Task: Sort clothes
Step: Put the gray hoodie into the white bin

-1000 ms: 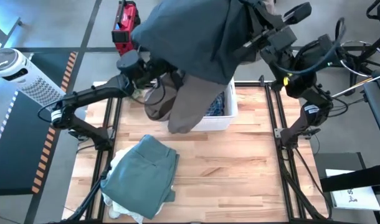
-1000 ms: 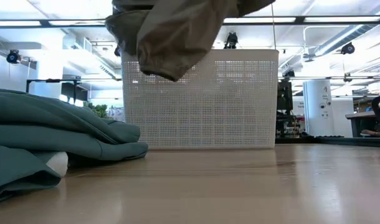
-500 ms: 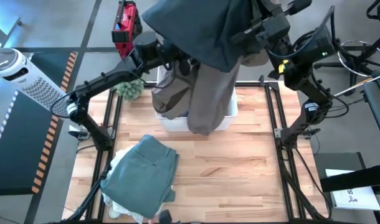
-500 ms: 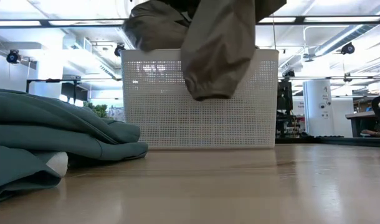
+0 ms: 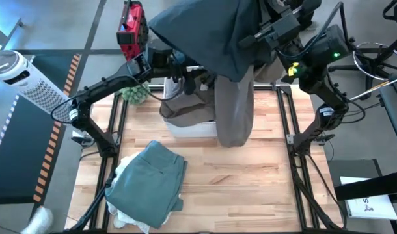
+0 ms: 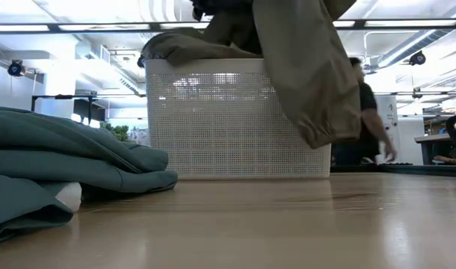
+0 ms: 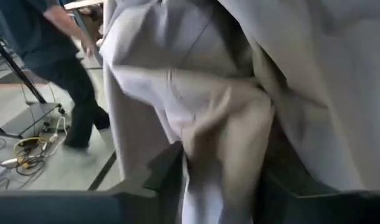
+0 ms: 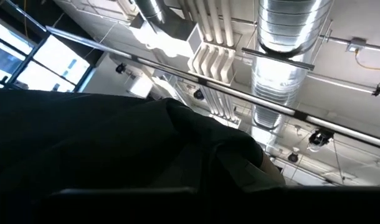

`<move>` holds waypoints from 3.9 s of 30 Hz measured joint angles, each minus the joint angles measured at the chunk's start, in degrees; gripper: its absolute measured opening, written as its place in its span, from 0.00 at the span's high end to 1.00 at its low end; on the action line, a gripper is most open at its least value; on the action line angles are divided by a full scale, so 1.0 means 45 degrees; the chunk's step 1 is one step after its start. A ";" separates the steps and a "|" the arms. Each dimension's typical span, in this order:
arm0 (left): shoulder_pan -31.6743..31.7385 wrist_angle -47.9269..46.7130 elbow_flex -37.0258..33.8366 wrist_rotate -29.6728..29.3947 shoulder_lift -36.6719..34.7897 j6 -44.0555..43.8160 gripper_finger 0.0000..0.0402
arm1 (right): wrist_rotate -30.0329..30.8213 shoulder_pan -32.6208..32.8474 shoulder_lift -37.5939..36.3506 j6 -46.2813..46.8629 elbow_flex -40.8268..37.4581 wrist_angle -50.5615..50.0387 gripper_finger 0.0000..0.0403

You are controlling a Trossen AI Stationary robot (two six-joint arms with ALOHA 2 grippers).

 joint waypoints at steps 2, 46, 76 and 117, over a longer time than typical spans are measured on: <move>-0.0116 -0.0017 -0.0322 -0.0269 -0.0272 -0.0011 0.59 | 0.0005 0.0000 -0.0018 0.0345 0.0000 -0.0267 1.00; -0.5029 0.5419 -1.4429 -0.4166 -1.1797 -0.2148 0.45 | -0.7789 -0.3237 0.7072 0.9816 -0.1831 -1.1092 1.00; -0.5919 -0.1391 -1.4424 -0.6083 -1.1778 -0.4927 0.38 | -0.8056 -0.2963 0.2651 1.0501 -0.0416 -1.3632 0.51; -1.0537 -0.5341 -1.4419 -1.0548 -1.0931 -1.0341 0.43 | -0.4898 0.3397 -0.8770 1.6104 -1.7588 -0.9803 0.39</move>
